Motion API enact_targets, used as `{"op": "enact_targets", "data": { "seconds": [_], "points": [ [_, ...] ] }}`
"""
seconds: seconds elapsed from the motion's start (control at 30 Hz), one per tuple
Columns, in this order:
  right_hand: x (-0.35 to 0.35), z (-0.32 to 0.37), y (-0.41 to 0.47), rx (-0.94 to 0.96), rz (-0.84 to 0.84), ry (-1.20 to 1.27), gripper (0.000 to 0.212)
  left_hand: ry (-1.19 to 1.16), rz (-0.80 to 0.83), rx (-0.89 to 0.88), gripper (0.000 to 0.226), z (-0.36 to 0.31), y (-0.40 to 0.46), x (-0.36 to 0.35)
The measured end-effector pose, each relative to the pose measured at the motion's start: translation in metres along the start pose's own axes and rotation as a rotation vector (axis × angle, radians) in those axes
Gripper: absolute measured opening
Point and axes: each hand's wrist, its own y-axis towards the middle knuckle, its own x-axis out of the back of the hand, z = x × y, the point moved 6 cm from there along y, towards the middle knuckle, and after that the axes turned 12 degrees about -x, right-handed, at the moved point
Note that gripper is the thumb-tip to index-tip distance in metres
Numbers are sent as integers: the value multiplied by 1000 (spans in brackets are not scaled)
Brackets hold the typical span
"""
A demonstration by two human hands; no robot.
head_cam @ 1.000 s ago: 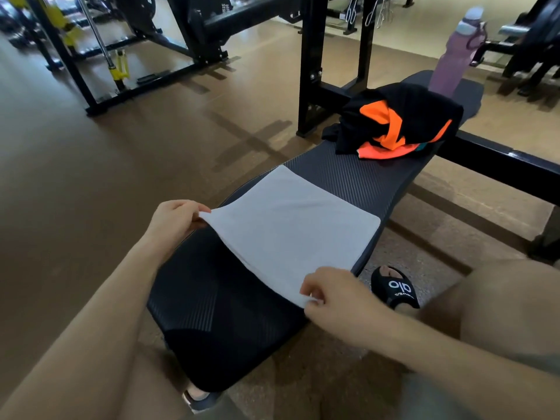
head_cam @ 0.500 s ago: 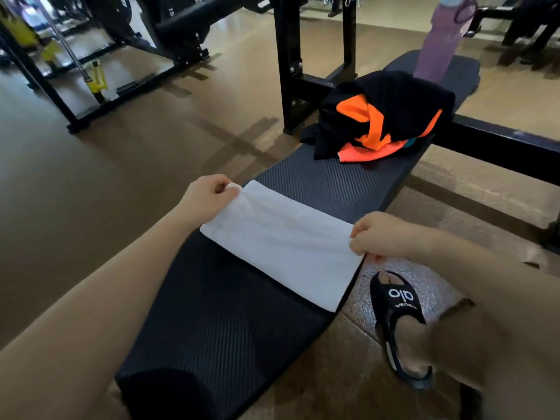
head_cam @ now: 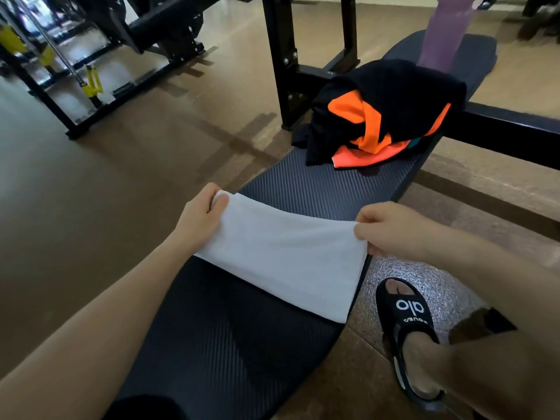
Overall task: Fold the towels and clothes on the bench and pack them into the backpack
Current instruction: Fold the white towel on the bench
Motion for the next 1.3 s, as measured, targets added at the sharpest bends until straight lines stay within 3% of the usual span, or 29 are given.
{"op": "enact_targets", "data": {
  "seconds": [0.17,0.37,0.53,0.7,1.07,1.3],
  "points": [
    [-7,-10,10,-63,56,-48,13,15,-32,7,31,5,-2,-7],
    [-9,-10,8,-17,-66,-244,12,193,-17,-47,29,1,5,-11],
    [-10,-11,10,-29,-58,-273,12,303,6,-88,28,-2,11,-13],
    [-10,-11,12,-27,-12,-271,26,378,-5,-97,27,-1,12,-15],
    [-11,-13,18,-34,0,-231,18,393,-90,-144,27,-7,10,-16],
    [-14,-13,18,-72,2,-327,21,458,-52,-118,28,-4,14,-20]
  ]
}}
